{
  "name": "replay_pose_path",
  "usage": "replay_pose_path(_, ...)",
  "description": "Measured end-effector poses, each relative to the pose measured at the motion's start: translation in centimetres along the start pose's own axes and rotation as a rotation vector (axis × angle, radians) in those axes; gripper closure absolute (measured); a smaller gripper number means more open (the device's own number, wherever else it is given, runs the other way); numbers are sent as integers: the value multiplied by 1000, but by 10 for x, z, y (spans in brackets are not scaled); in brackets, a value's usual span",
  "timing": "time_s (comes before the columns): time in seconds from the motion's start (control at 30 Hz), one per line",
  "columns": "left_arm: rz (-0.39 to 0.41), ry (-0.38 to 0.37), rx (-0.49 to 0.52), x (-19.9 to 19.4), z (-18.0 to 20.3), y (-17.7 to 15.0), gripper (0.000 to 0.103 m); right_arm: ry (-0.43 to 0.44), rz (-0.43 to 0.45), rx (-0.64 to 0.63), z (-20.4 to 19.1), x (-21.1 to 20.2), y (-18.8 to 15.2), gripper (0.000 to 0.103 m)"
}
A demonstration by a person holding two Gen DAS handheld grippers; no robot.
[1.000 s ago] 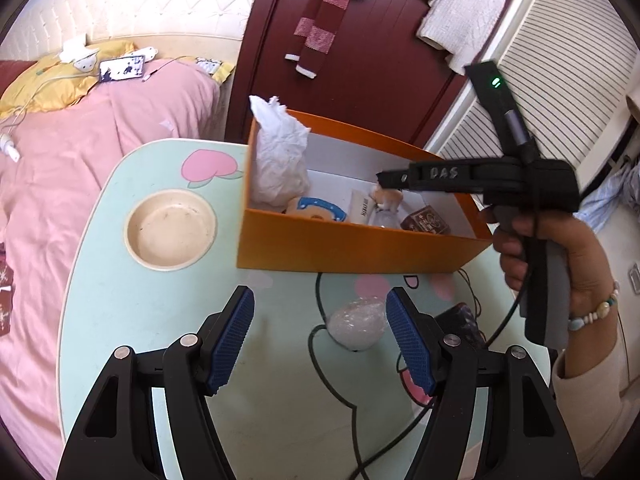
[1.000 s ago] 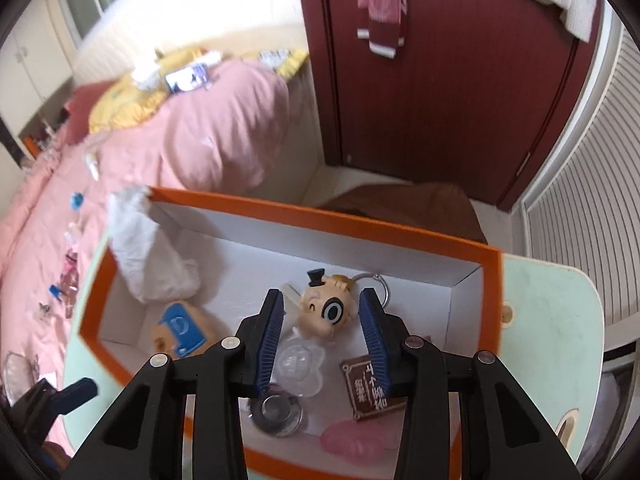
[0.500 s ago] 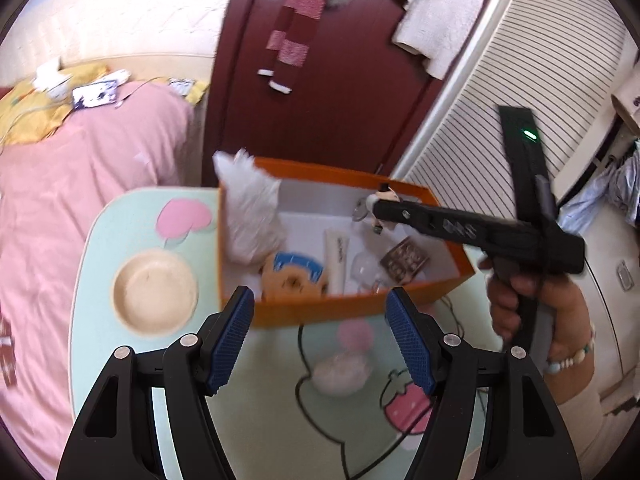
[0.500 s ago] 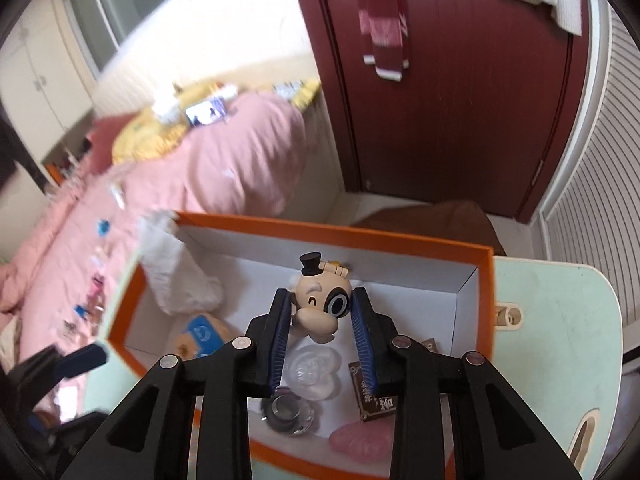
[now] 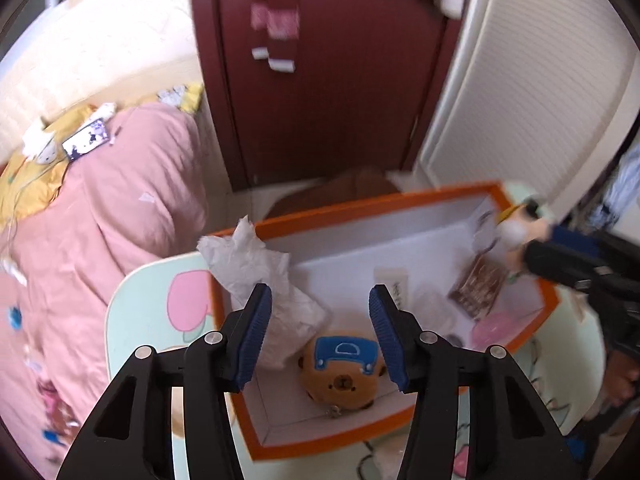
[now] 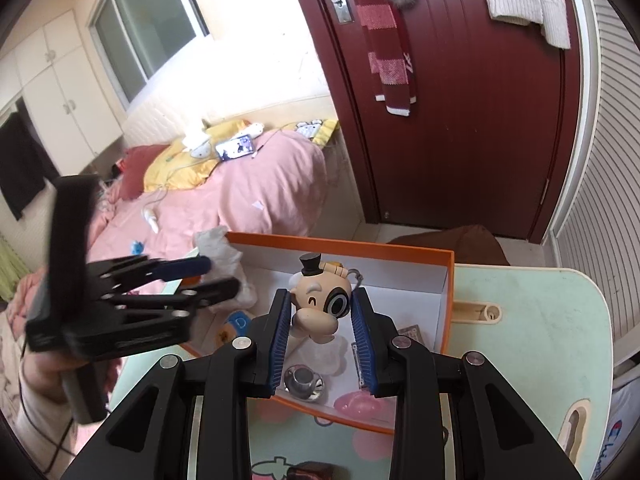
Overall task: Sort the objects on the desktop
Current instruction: 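Grasp the cartoon figure keychain with the right tool while the left tool grasps the white tissue, then set the figure keychain on the table with the right tool while the left tool drops the tissue beside it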
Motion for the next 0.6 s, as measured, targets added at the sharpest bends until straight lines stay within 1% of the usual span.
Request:
replay_pose_path(0.1, -57, 78, 57, 17, 3, -2, 51, 6, 5, -1, 3, -3, -3, 73)
replay_pose_path(0.23, -105, 78, 103, 27, 16, -3, 51, 13, 17, 13, 8, -6, -4, 73)
replay_pose_path(0.27, -105, 85, 117, 29, 19, -3, 51, 11, 18, 14, 9, -7, -4, 73)
replay_pose_path(0.33, -96, 111, 125, 31, 19, -2, 59, 8, 19, 15, 11, -8, -3, 73)
replay_pose_path(0.37, -90, 122, 120, 31, 16, -1, 69, 6, 20, 16, 11, -9, -3, 73)
replay_pose_path(0.4, -85, 128, 108, 30, 11, 0, 81, 6, 23, 17, 12, -10, -2, 73)
replay_pose_path(0.43, -82, 124, 91, 29, 6, 1, 89, 5, 26, 17, 12, -11, -2, 73)
replay_pose_path(0.47, -83, 107, 68, 27, 0, 1, 99, 5, 30, 18, 12, -12, -1, 73)
replay_pose_path(0.53, -76, 50, 27, 20, -8, 1, 100, 5, 34, 15, 11, -14, 0, 73)
replay_pose_path(0.6, -59, 9, -3, 13, -12, 0, 100, 7, 41, 13, 10, -16, 2, 73)
Point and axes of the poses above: each gripper's, at about its wrist camera, not at the fingertips, and x roughly the way its jaws point, z to its right, y to its top, the point moved 9 cm from there along x, roughly the way its jaws point, and after that the axes turned 15 degrees about y, right-handed, at the moved point
